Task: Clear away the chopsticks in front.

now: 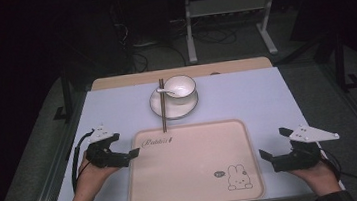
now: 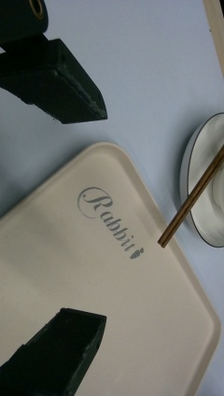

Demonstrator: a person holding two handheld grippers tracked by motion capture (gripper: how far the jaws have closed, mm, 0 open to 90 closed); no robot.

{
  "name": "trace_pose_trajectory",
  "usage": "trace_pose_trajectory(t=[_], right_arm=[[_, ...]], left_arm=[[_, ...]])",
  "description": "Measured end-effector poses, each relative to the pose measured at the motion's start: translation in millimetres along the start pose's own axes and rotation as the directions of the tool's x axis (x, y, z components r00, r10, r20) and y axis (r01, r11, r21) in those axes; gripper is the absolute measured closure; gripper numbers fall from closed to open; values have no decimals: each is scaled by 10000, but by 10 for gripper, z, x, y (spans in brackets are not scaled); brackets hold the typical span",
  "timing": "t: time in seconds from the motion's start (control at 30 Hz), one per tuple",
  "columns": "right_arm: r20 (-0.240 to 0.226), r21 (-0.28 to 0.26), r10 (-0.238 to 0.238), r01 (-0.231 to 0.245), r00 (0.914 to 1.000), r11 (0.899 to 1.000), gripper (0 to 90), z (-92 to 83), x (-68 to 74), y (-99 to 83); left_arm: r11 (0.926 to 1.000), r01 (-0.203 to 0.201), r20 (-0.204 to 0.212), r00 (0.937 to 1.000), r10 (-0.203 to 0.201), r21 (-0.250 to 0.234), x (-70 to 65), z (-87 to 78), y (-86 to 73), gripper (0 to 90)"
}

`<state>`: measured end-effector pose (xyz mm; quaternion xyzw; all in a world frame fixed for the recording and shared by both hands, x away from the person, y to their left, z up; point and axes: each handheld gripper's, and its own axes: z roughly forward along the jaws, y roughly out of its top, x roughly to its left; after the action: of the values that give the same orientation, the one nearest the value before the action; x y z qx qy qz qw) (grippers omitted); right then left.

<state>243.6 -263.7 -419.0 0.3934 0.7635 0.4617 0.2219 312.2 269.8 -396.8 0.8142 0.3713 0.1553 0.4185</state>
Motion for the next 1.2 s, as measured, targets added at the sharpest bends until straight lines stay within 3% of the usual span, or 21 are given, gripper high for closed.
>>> trace_pose_trajectory(t=[0.67, 1.2], right_arm=[[-21, 3, -6, 6, 10000, 10000, 0, 5, -3, -2], [-78, -39, 149, -150, 9999, 9999, 0, -4, -10, -10]], left_arm=[[9995, -169, 317, 9994, 160, 284, 13, 359, 395, 44], [9966, 72, 106, 9999, -81, 826, 123, 872, 835, 90]])
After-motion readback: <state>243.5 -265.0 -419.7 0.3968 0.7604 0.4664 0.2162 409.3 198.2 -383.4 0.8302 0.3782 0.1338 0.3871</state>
